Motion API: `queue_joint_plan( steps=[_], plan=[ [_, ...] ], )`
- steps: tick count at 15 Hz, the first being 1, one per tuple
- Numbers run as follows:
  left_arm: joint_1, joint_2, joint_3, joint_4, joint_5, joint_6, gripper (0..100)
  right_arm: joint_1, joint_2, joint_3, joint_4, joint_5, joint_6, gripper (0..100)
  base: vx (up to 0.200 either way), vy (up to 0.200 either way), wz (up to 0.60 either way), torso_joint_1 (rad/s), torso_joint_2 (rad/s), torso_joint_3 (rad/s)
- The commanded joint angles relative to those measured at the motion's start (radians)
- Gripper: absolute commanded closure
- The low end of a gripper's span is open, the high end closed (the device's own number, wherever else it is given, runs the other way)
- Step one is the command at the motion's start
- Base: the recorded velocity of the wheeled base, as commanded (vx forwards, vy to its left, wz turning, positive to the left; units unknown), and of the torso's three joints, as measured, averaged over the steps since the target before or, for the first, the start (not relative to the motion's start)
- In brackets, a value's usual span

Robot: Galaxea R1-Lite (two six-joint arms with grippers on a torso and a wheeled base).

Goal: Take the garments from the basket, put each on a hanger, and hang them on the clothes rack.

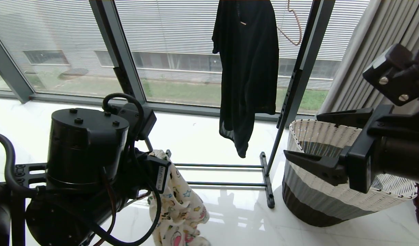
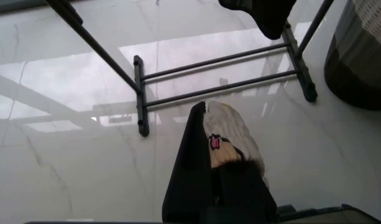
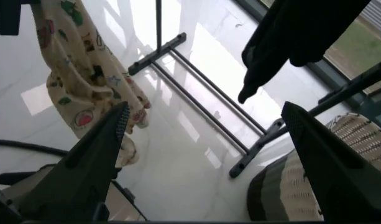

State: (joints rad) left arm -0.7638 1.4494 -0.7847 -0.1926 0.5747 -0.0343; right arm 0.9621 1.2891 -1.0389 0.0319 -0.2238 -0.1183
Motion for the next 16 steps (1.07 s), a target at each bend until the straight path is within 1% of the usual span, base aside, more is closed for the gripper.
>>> queue_joint_plan(
  steps=[1, 2, 4, 5, 6, 7, 8, 10, 11, 14, 16],
  plan=[
    [0.005, -0.014, 0.005, -0.001, 0.007, 0.001, 100, -0.114, -0.050, 0.027, 0.003, -0.002, 0.002, 0, 0.000, 0.000, 0.00, 0.000, 0.00, 0.000],
    [0.032, -0.032, 0.008, -0.001, 0.007, 0.008, 100, -0.198, -0.062, 0.039, 0.006, -0.003, 0.000, 0, 0.000, 0.000, 0.00, 0.000, 0.00, 0.000],
    [0.098, -0.084, 0.015, -0.001, 0.007, 0.085, 100, -0.372, -0.068, 0.042, 0.006, -0.003, -0.001, 0, 0.000, 0.000, 0.00, 0.000, 0.00, 0.000],
    [0.132, -0.115, 0.022, -0.001, 0.002, 0.111, 100, -0.434, -0.068, 0.043, 0.006, -0.003, -0.001, 0, 0.000, 0.000, 0.00, 0.000, 0.00, 0.000],
    [0.147, -0.126, 0.027, -0.001, 0.001, 0.117, 100, -0.461, -0.068, 0.043, 0.006, -0.005, -0.001, 0, 0.000, 0.000, 0.00, 0.000, 0.00, 0.000],
    [0.199, -0.159, 0.039, -0.001, -0.001, 0.123, 100, -0.530, -0.065, 0.046, 0.006, -0.012, -0.001, 0, 0.000, 0.000, 0.00, 0.000, 0.00, 0.000],
    [0.230, -0.176, 0.047, -0.001, -0.001, 0.123, 100, -0.568, -0.065, 0.063, 0.005, -0.048, -0.006, 0, 0.000, 0.000, 0.00, 0.000, 0.00, 0.000],
    [0.270, -0.195, 0.047, -0.001, -0.001, 0.123, 100, -0.589, -0.070, 0.089, 0.005, -0.161, -0.029, 0, 0.000, 0.000, 0.00, 0.000, 0.00, 0.000],
    [0.282, -0.205, 0.047, -0.001, -0.001, 0.123, 100, -0.589, -0.077, 0.096, 0.005, -0.175, -0.030, 0, 0.000, 0.000, 0.00, 0.000, 0.00, 0.000],
    [0.291, -0.228, 0.051, -0.001, -0.001, 0.125, 100, -0.589, -0.083, 0.105, 0.005, -0.172, -0.030, 0, 0.000, 0.000, 0.00, 0.000, 0.00, 0.000],
    [0.293, -0.251, 0.064, -0.001, -0.001, 0.148, 100, -0.589, -0.082, 0.103, 0.000, -0.169, -0.035, 0, 0.000, 0.000, 0.00, 0.018, -0.05, -0.040]
  ],
)
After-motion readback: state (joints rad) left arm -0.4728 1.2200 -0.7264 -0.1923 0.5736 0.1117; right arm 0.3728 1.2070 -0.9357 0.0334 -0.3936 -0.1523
